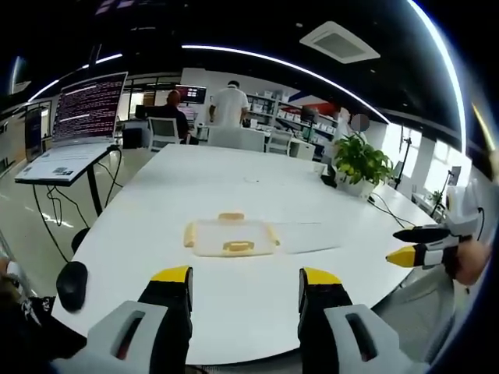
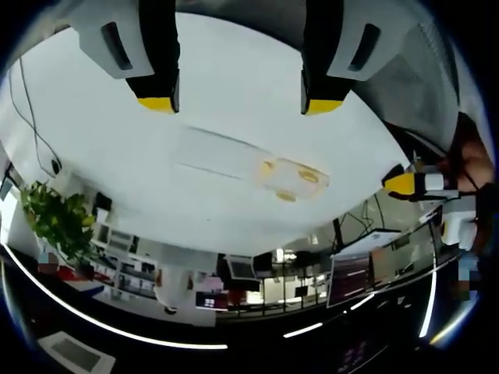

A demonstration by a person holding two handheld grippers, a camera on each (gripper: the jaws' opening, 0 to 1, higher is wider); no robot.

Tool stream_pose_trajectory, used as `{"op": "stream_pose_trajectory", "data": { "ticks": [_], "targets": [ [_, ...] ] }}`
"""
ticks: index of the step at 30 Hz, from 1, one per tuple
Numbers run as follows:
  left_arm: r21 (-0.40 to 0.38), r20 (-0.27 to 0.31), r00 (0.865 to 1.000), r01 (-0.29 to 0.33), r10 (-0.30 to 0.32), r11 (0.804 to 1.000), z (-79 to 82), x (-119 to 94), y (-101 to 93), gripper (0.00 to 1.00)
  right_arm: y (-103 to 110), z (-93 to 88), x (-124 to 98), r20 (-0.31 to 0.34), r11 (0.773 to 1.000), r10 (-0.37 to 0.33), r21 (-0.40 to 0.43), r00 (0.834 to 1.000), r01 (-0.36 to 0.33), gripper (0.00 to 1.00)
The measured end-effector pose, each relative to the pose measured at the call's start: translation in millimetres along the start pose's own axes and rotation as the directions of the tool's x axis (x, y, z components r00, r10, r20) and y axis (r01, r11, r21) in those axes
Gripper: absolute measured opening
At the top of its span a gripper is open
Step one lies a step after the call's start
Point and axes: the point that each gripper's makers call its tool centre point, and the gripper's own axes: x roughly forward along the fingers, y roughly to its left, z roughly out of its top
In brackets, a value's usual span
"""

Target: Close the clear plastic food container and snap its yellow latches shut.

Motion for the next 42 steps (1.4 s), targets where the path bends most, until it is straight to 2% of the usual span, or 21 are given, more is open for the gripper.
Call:
{"op": "stream_pose_trajectory", "data": {
  "ticks": [19, 29, 42],
  "targets": [
    [0.037, -0.021, 1.0, 0.014, -0.014, 0.999, 7.8, 14.4, 8.2, 0.49, 0.3, 7.4, 12.6, -0.003, 1.0, 0.016, 0.004, 1.0, -0.016, 0.59],
    [0.06, -0.029, 0.999, 0.034, -0.032, 0.998, 14.2, 28.0, 12.6, 0.49, -2.5, 14.5, 23.6, -0.016, 1.0, 0.026, -0.01, 1.0, -0.026, 0.58],
    [0.129, -0.055, 0.996, 0.076, -0.069, 0.989, 22.8, 51.0, 23.6, 0.49, -7.2, 26.4, 46.4, -0.025, 0.999, 0.049, -0.015, 0.998, -0.049, 0.56]
  ]
}}
